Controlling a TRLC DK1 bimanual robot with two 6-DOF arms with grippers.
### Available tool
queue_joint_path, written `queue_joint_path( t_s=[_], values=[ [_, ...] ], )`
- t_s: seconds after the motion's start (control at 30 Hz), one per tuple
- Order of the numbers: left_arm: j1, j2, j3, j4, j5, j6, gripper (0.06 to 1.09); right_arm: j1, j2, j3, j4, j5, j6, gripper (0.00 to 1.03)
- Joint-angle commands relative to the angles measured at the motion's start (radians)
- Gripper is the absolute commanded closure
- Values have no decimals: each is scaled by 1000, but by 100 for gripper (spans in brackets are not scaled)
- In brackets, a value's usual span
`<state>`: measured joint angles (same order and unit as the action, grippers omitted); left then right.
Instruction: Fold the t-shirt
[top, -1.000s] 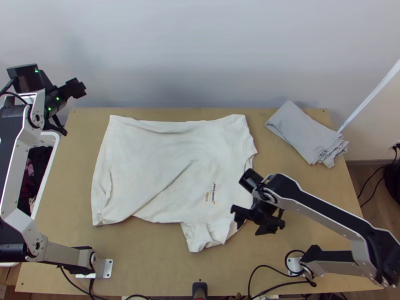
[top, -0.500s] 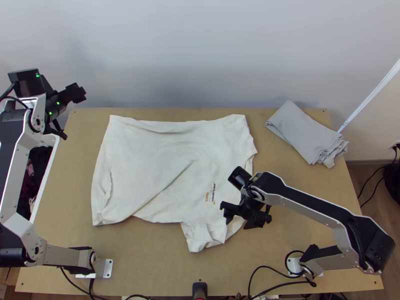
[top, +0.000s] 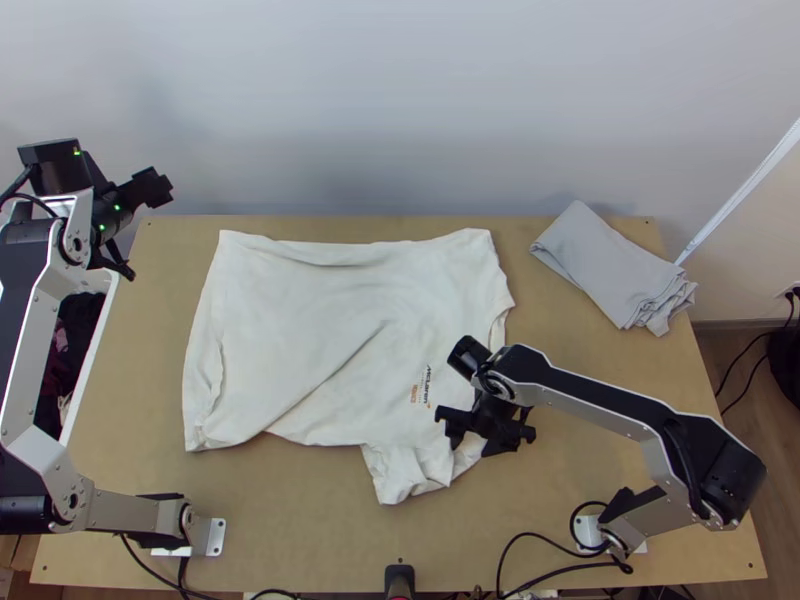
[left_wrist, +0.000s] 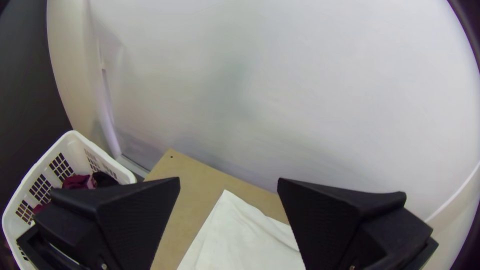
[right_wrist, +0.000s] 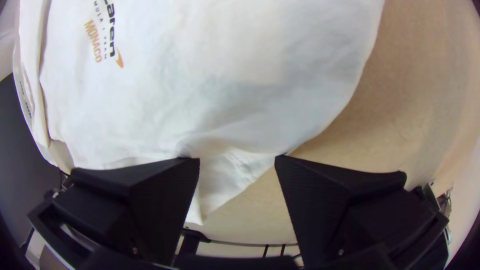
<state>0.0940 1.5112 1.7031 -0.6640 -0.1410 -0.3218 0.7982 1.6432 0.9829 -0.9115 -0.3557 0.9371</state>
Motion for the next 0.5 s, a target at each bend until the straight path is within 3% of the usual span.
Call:
queue_joint_path(
  t_s=[0.0, 0.13, 0.27, 0.47],
  values=[
    [12, -17, -19, 14, -8, 4, 14, 4, 24, 5, 23, 17, -23, 42],
    [12, -13, -19, 20, -8, 9, 14, 4, 26, -6, 48, 44, -52, 59],
    [12, -8, -13, 26, -8, 17, 14, -4, 18, -15, 66, 106, -81, 88],
    [19, 0, 4, 27, -8, 24, 14, -11, 13, -41, 68, 107, -92, 89]
  ],
)
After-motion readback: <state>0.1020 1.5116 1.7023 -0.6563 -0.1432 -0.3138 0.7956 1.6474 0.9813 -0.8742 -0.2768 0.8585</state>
